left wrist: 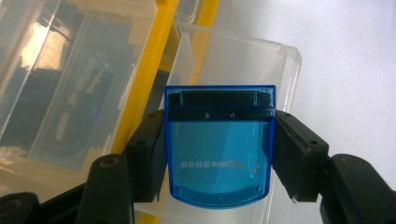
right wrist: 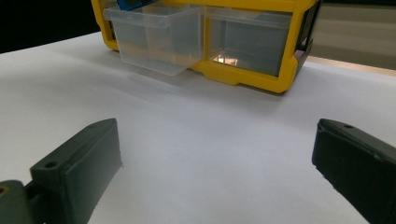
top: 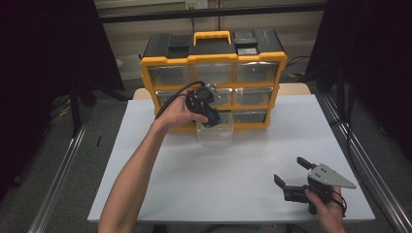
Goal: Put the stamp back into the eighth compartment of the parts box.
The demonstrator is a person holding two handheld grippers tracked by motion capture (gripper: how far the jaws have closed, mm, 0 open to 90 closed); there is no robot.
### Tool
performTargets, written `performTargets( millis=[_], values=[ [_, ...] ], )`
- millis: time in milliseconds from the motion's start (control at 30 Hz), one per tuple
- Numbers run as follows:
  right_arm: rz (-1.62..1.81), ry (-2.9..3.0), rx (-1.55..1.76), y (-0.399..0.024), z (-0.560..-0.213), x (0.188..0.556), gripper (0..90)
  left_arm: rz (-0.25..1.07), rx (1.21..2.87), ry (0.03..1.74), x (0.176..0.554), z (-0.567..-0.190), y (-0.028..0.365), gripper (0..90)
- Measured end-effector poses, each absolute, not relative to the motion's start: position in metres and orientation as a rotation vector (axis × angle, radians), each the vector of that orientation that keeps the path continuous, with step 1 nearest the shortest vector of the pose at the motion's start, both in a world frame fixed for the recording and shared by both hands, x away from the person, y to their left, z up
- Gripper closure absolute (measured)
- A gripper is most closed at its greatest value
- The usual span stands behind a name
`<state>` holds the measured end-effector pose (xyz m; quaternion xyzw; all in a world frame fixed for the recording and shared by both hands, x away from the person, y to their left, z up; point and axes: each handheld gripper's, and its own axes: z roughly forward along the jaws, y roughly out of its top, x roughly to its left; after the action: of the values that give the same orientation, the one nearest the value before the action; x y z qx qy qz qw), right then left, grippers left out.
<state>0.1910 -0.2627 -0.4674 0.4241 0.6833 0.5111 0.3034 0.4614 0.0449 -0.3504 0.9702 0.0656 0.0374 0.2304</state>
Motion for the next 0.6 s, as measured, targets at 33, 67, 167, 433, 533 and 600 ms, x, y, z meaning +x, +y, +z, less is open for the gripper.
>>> performTargets(
  millis=[33,67,167,433,533,600],
  values=[
    [1.354,1.813,1.124,-0.263,-0.4673,0.1907,1.3,0.11,2.664,0.2,0.4608,-0.3521,0.0443,41.6],
    [1.354,1.813,1.123,-0.2632,-0.4673,0.1908,1.2,0.117,2.683,0.178,0.4619,-0.3517,0.0447,41.6],
    [1.354,1.812,1.123,-0.2633,-0.4674,0.1908,1.2,0.1,2.675,0.193,0.4611,-0.3535,0.0435,41.6],
    [1.355,1.812,1.125,-0.263,-0.4674,0.1909,1.2,0.086,2.701,0.188,0.4663,-0.3556,0.0436,41.5],
    [1.354,1.813,1.123,-0.263,-0.4674,0.1909,1.3,0.073,2.684,0.238,0.4649,-0.3591,0.0429,41.6],
    [1.357,1.811,1.125,-0.2628,-0.4676,0.1912,1.3,0.078,2.694,0.22,0.4665,-0.3587,0.043,41.6]
  ],
)
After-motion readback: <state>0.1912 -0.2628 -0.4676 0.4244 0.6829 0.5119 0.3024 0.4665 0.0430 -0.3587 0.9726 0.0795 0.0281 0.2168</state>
